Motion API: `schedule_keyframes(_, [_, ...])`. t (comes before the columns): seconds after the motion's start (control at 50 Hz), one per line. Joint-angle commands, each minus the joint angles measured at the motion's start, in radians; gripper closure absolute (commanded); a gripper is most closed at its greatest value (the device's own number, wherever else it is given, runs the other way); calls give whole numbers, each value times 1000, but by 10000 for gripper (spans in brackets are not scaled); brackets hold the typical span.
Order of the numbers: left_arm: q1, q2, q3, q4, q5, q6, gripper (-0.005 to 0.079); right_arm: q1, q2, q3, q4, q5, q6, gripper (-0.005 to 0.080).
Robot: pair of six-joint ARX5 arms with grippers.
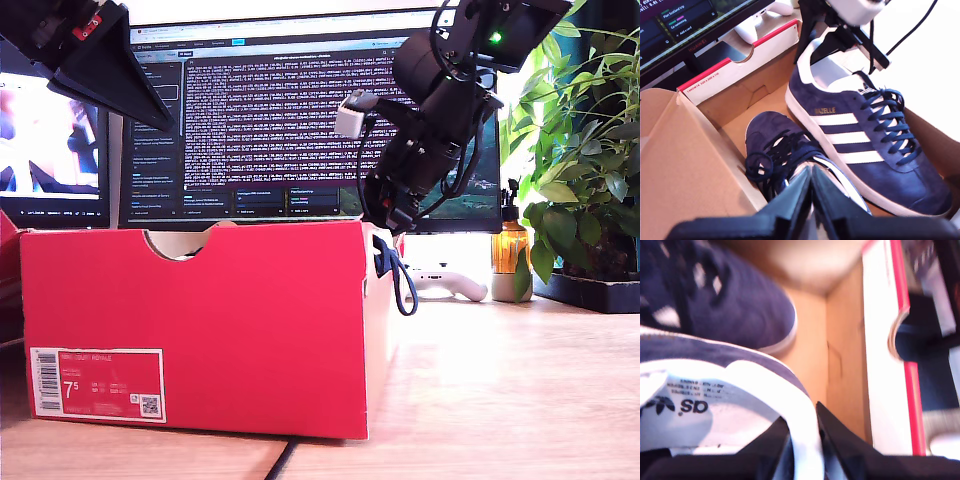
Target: Pack the blue shoes by picking the first shoe and placing it inside the red shoebox, left side, then picking and rotating the second shoe and placing it in the shoebox
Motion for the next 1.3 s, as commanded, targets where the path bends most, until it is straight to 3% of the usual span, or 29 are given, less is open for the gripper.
schedule_keyframes(0.0, [1,1,-3,3,4,-6,761,32,9,18,-5,31,-3,708])
schedule_keyframes(0.1, [1,1,-3,3,4,-6,761,59,9,19,3,88,-4,548])
schedule_keyframes(0.16, [1,1,-3,4,5,-6,761,69,9,19,21,101,-3,495])
schedule_keyframes(0.46, [1,1,-3,1,5,-7,761,114,9,66,69,212,5,478])
schedule_keyframes(0.6, [1,1,-3,3,5,-7,761,124,9,128,51,263,6,389])
schedule_keyframes(0.8, [1,1,-3,-8,5,-7,761,123,9,204,-141,262,19,356])
schedule_keyframes(1.0, [1,1,-3,-50,5,-6,761,125,9,209,-352,261,178,356])
schedule_keyframes(1.16, [1,1,-3,-49,5,-6,761,134,8,216,-349,261,390,399])
schedule_keyframes(1.22, [1,1,-3,-41,5,-4,761,134,8,225,-349,261,454,519])
schedule_keyframes(1.28, [2,1,-3,-37,3,5,761,135,7,233,-344,258,502,722])
